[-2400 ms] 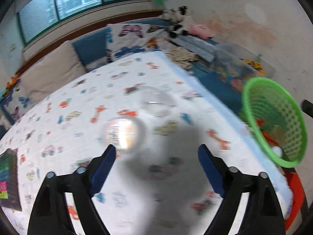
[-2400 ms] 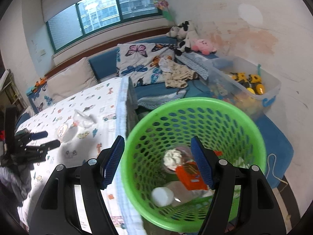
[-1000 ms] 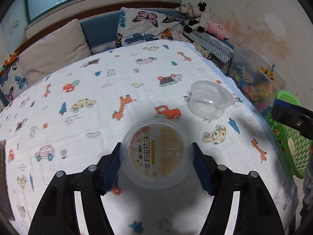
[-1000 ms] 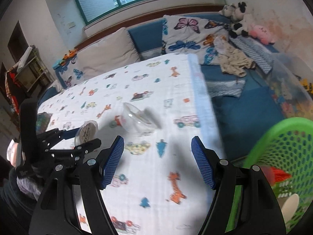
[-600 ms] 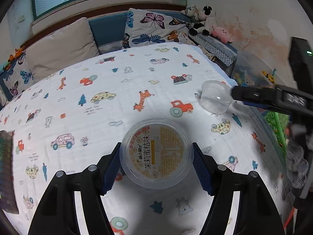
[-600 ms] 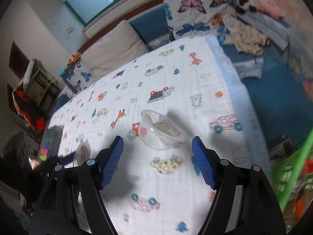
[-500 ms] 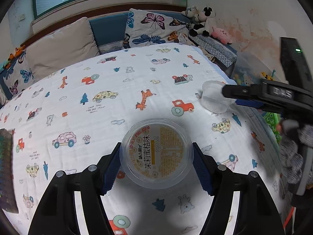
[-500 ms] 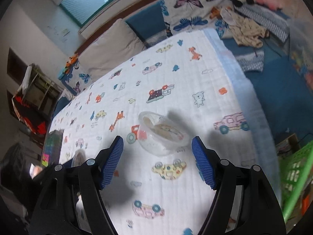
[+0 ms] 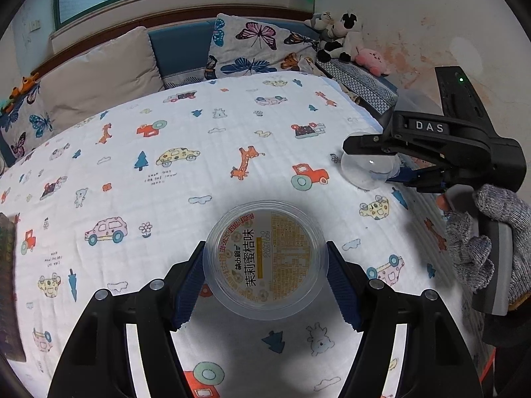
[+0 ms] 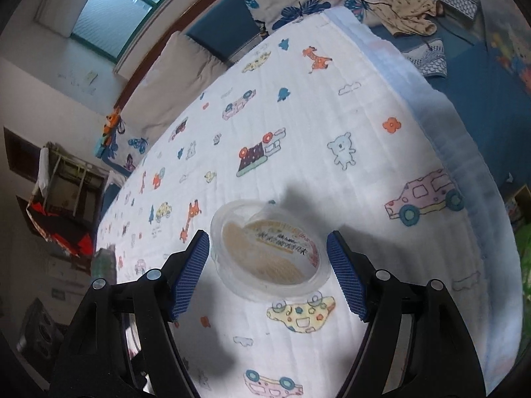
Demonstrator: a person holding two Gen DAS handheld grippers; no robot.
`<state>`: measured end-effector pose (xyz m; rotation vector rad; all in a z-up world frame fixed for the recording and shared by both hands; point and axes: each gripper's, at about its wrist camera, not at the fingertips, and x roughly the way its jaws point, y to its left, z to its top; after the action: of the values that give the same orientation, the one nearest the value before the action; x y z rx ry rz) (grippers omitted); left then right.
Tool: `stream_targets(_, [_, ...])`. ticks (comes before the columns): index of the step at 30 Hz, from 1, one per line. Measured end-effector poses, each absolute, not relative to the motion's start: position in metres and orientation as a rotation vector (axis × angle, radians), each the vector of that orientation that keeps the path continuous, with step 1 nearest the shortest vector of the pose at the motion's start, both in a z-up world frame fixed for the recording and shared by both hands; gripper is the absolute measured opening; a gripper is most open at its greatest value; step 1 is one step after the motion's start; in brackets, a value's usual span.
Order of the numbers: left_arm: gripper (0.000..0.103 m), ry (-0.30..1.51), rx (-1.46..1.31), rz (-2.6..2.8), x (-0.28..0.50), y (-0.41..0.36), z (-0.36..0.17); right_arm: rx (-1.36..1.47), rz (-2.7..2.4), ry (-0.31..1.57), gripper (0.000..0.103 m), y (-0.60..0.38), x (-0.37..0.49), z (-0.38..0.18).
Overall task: Collect trash
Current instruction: 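Carry the container and clear cup over the green basket and open both tools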
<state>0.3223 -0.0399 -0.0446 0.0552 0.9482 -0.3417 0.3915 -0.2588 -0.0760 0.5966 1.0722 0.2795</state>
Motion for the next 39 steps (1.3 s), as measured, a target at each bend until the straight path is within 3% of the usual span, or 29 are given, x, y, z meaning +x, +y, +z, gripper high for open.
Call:
stream_targets(3, [0.067,0.951,0.048,-0.342,0.322,-0.039,-0.046,0.578,0.276,1.074,0.074,-0.256,0.393,-0.075])
stream_targets(6, [0.067,0.952,0.046,-0.342,0.321,-0.039,-0.047,0.564,0.278,1.073,0.067,-0.253,0.392,-0.075])
stream_targets(22, [0.067,0.945,0.056,-0.344,0.311,-0.041,-0.039,0.456,0.300,0.998,0.066,-0.250,0.357,-0.051])
stream_targets(39, [0.067,0.886,0.128,-0.483,0.262,-0.122,-0.007,0.318,0.094,0.882,0.066,-0.356,0.241,-0.020])
